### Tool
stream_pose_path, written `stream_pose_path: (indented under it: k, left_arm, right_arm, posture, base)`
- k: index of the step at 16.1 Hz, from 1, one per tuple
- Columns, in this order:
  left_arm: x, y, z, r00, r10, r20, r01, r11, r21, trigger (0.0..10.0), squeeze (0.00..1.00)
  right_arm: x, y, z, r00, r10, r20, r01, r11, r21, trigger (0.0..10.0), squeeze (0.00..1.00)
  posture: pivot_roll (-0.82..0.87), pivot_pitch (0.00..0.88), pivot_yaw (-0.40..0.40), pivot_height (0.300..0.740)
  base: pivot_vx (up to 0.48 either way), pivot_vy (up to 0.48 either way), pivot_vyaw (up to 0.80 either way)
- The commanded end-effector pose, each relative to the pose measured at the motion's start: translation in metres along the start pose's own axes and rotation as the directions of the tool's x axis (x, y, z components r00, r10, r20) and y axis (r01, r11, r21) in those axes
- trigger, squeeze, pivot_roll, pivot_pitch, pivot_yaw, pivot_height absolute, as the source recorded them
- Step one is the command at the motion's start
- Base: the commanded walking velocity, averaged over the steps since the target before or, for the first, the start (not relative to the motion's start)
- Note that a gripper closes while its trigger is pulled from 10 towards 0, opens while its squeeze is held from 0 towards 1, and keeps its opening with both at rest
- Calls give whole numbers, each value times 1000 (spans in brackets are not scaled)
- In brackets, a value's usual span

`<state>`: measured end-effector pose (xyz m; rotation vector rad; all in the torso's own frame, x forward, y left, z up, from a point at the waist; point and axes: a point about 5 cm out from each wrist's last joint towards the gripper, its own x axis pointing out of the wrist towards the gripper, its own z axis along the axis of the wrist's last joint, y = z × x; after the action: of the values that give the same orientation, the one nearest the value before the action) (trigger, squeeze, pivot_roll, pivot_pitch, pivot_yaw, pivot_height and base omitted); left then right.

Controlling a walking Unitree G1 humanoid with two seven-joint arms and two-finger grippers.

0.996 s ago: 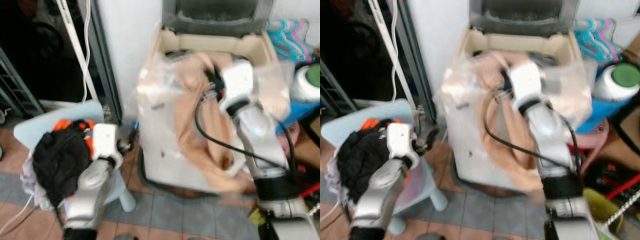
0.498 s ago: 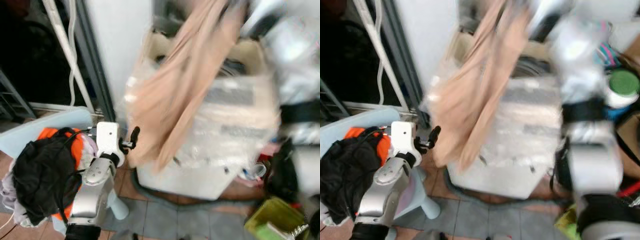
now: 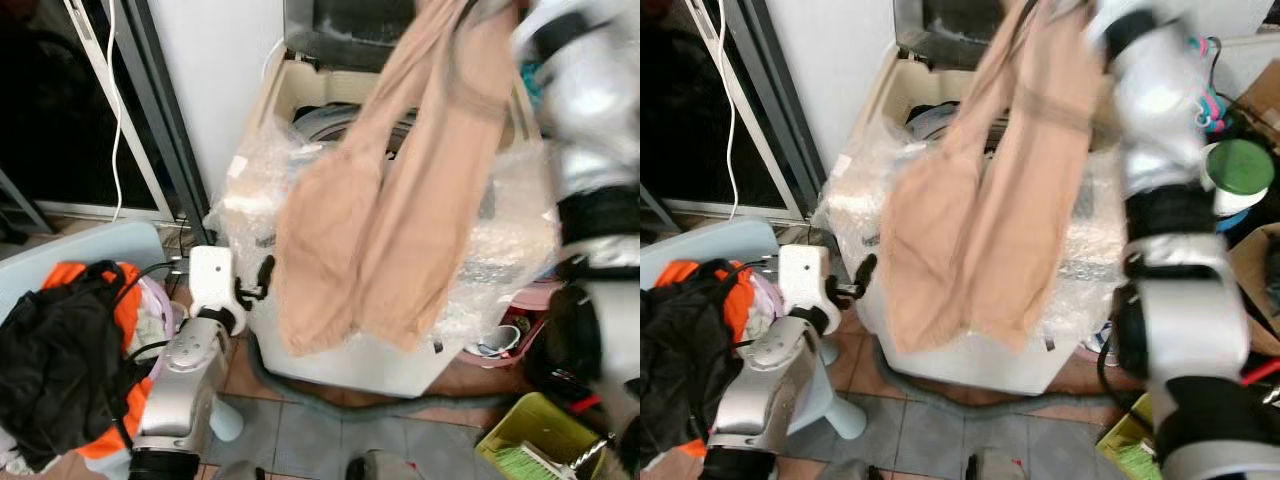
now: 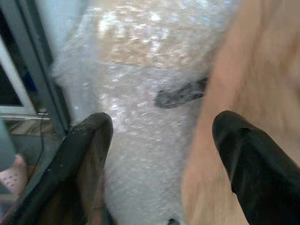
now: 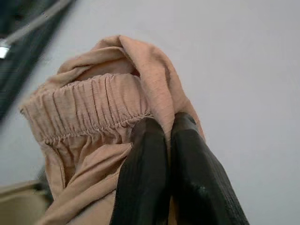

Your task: Clothes washing

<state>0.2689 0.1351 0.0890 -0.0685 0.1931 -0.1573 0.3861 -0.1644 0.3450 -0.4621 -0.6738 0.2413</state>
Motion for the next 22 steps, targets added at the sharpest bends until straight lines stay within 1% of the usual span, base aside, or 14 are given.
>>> stream_pose_path:
  k: [1,4,6,7,8,9,11,13,15,17,19,20,21,22]
  left_arm:
    - [-1,2,0,1000,9,-8,-9,1000,8,10000,0]
    - [0,2,1,1000,27,-3,-27,1000,8,10000,0]
    - [-2,7,1,998,62,-3,-62,998,11,10000,0]
    - [-3,9,2,998,67,7,-67,998,9,10000,0]
    - [-5,12,4,997,74,17,-74,997,-10,10000,0]
    - [-8,15,4,995,102,13,-102,995,-3,10000,0]
    - [-16,24,1,980,199,-7,-199,980,-14,10000,0]
    - [-21,26,1,974,225,-12,-225,974,-27,10000,0]
    - [-20,27,1,973,230,-12,-230,973,-36,10000,0]
    - [-19,27,3,973,229,-11,-229,973,-38,10000,0]
    - [-18,25,3,974,225,-17,-225,974,-39,10000,0]
    - [-17,24,3,975,222,-16,-223,974,-40,10000,0]
    - [-17,24,3,975,223,-20,-224,974,-40,10000,0]
    - [-17,24,3,975,223,-21,-223,974,-41,10000,0]
  right_arm:
    - [2,1,5,1000,13,24,-14,1000,7,10000,0]
    - [-10,17,-11,997,73,-30,-71,995,76,10000,0]
    - [-24,34,-22,992,98,-79,-83,981,178,10000,0]
    - [-30,40,-25,990,108,-87,-88,975,206,10000,0]
    - [-38,50,-25,989,123,-86,-101,970,222,10000,0]
    - [-44,56,-26,987,134,-93,-108,965,239,10000,0]
    - [-51,63,-25,982,160,-103,-129,958,256,10000,0]
    - [-57,69,-25,972,205,-112,-172,952,255,10000,0]
    - [-54,69,-24,966,231,-112,-198,947,252,10000,0]
    - [-43,64,-19,959,268,-92,-241,942,236,10000,0]
    - [-26,56,-12,947,311,-77,-289,932,218,10000,0]
    - [-13,49,-9,944,320,-83,-297,931,210,10000,0]
    - [-2,38,-7,953,285,-103,-263,947,187,10000,0]
    - [3,31,-7,960,250,-125,-225,956,189,10000,0]
  posture:
    - [-53,0,-2,740]
    - [-50,0,-6,740]
    - [-47,0,-6,740]
    - [-46,0,-5,740]
    - [-46,0,-1,740]
    - [-48,0,1,740]
    - [-47,0,3,740]
    - [-39,0,1,740]
    - [-35,0,-4,740]
    - [-35,0,-6,740]
    - [-36,0,-5,740]
    - [-33,0,-7,740]
    - [-32,0,-8,740]
    - [-29,0,-11,740]
  base:
    - [0,0,0]
    - [0,0,0]
    - [0,0,0]
    - [0,0,0]
    - [307,0,0]
    - [349,0,0]
    - [358,0,0]
    - [364,0,222]
    - [414,0,438]
    - [420,0,406]
    - [422,0,0]
    - [409,0,0]
    - [356,0,0]
    - [311,0,0]
